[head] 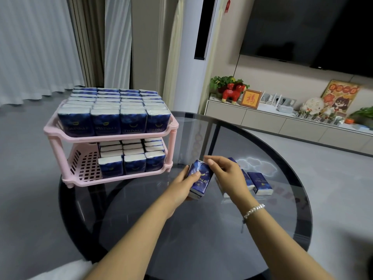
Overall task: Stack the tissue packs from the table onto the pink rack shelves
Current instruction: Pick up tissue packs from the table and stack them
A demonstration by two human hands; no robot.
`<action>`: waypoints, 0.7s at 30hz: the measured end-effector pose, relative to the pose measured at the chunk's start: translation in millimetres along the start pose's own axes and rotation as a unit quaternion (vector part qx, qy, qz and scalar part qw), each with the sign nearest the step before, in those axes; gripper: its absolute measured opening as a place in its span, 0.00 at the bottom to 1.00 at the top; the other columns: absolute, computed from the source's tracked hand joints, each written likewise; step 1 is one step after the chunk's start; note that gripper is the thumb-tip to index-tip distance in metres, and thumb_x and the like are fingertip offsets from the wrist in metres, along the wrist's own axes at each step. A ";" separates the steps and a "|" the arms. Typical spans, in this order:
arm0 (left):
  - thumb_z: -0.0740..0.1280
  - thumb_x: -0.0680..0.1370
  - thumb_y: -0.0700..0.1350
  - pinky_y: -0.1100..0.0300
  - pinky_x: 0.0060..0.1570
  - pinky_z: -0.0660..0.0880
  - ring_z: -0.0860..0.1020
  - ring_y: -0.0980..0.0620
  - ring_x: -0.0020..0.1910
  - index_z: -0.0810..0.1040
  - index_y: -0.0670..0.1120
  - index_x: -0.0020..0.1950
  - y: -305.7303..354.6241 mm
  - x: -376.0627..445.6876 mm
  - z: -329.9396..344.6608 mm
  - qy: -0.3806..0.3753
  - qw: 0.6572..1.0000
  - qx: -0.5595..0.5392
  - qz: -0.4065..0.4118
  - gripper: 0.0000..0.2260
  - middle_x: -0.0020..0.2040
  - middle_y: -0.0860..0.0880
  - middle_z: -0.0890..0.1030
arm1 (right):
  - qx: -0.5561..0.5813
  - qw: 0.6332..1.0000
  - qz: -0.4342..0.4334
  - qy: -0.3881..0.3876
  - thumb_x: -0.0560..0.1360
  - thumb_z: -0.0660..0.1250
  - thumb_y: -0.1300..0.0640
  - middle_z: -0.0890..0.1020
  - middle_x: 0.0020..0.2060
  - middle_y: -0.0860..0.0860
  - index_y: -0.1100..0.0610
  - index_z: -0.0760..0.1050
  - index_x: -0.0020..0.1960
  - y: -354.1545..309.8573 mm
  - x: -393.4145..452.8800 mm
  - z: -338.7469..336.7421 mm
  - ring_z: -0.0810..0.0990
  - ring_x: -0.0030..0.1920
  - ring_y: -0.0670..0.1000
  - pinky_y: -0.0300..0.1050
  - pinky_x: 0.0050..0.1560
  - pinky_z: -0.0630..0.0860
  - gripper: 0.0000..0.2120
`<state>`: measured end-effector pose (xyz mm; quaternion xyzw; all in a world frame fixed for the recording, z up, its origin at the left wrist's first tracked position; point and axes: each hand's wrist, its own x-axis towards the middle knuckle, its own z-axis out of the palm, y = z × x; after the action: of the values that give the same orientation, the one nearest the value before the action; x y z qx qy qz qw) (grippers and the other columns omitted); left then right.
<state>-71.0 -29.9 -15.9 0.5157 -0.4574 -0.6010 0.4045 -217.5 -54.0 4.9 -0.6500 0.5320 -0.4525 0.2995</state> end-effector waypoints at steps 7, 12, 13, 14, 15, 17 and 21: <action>0.62 0.79 0.50 0.52 0.58 0.76 0.79 0.51 0.50 0.69 0.58 0.68 -1.2 5.8 3.8 0.039 0.999 -0.014 -0.004 0.16 0.54 0.49 0.80 | -0.429 0.897 0.101 -0.045 0.76 0.64 0.48 0.77 0.55 0.54 0.49 0.77 0.60 34.7 17.5 -46.6 0.72 0.57 0.58 0.49 0.55 0.70 0.14; 0.62 0.79 0.50 0.54 0.51 0.78 0.80 0.51 0.47 0.70 0.56 0.69 0.0 5.4 4.2 0.051 0.999 -0.006 0.000 0.17 0.56 0.47 0.80 | -0.488 0.854 0.104 -0.150 0.76 0.61 0.42 0.68 0.64 0.52 0.45 0.65 0.70 39.4 10.6 -52.9 0.64 0.62 0.56 0.50 0.60 0.63 0.24; 0.62 0.79 0.50 0.55 0.49 0.78 0.80 0.52 0.46 0.71 0.57 0.67 -0.1 5.5 4.0 0.054 0.999 -0.006 0.003 0.16 0.54 0.48 0.80 | -0.487 0.852 0.107 -0.160 0.75 0.62 0.41 0.67 0.64 0.52 0.45 0.64 0.70 39.3 11.2 -52.6 0.64 0.63 0.55 0.50 0.61 0.62 0.25; 0.62 0.79 0.50 0.56 0.49 0.78 0.80 0.53 0.45 0.71 0.58 0.65 -0.6 5.9 3.9 0.056 0.998 -0.005 0.006 0.14 0.53 0.48 0.80 | -0.486 0.850 0.111 -0.171 0.75 0.62 0.41 0.67 0.64 0.52 0.46 0.66 0.69 38.3 12.3 -52.2 0.64 0.63 0.55 0.50 0.61 0.62 0.25; 0.62 0.79 0.50 0.55 0.51 0.78 0.80 0.53 0.46 0.71 0.58 0.63 -1.2 6.2 3.6 0.059 0.998 -0.005 0.007 0.13 0.53 0.49 0.81 | -0.479 0.852 0.112 -0.179 0.74 0.63 0.40 0.67 0.63 0.52 0.47 0.69 0.67 37.0 13.3 -51.5 0.63 0.63 0.55 0.50 0.61 0.62 0.24; 0.62 0.79 0.50 0.50 0.59 0.76 0.79 0.51 0.50 0.73 0.59 0.58 -1.6 7.2 2.4 0.062 0.998 0.003 0.013 0.09 0.53 0.50 0.81 | -0.458 0.860 0.115 -0.193 0.73 0.65 0.41 0.68 0.61 0.51 0.48 0.73 0.63 33.0 13.5 -48.3 0.63 0.63 0.54 0.50 0.60 0.62 0.21; 0.63 0.75 0.56 0.46 0.64 0.72 0.77 0.47 0.60 0.73 0.60 0.63 0.5 3.4 -3.0 0.089 0.996 0.015 0.023 0.16 0.62 0.50 0.78 | -0.403 0.883 0.118 -0.209 0.72 0.67 0.43 0.72 0.59 0.50 0.48 0.73 0.60 30.5 8.4 -39.9 0.68 0.61 0.53 0.49 0.62 0.66 0.18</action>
<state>-68.4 -33.6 -16.4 0.5621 -0.4404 -0.5365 0.4498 -266.3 -66.2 -3.0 -0.7266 0.6662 -0.0136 0.1674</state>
